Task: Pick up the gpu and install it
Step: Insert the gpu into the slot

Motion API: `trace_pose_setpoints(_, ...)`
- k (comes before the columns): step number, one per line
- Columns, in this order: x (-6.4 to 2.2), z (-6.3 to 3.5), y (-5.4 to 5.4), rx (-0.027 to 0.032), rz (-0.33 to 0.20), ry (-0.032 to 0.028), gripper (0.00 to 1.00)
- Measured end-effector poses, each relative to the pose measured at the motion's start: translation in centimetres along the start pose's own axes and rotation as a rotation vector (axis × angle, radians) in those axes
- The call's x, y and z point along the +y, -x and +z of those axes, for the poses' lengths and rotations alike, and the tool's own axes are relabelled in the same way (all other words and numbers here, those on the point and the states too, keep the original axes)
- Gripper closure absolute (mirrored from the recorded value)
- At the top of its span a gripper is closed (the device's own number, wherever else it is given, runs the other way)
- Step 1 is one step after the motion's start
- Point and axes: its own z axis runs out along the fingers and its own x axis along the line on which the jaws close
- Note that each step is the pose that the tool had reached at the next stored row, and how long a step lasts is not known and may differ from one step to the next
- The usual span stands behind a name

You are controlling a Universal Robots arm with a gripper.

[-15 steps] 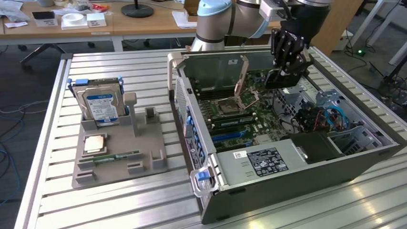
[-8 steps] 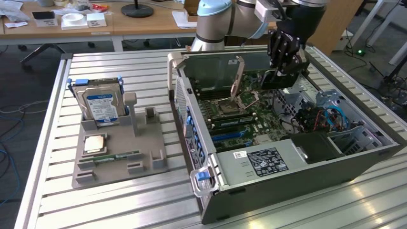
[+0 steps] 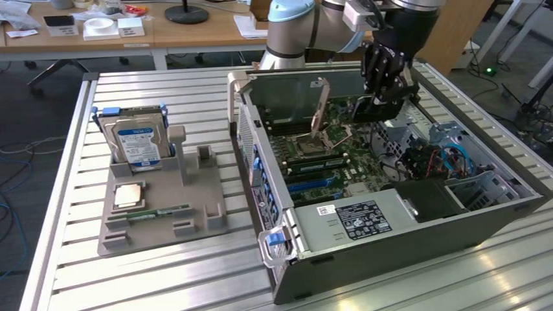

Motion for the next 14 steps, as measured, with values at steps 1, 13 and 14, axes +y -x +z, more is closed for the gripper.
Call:
trace_pose_setpoints(1, 0.01, 0.12, 0.0, 0.0003, 0.0, -0.0001, 0.73)
trace_pose_setpoints(13, 0.13, 1.23, -0.1, 0.0, 0.0, -0.0019, 0.73)
trace_pose_setpoints(14, 0.15, 1.22, -0.2, 0.0001, 0.0, -0.0019, 0.73)
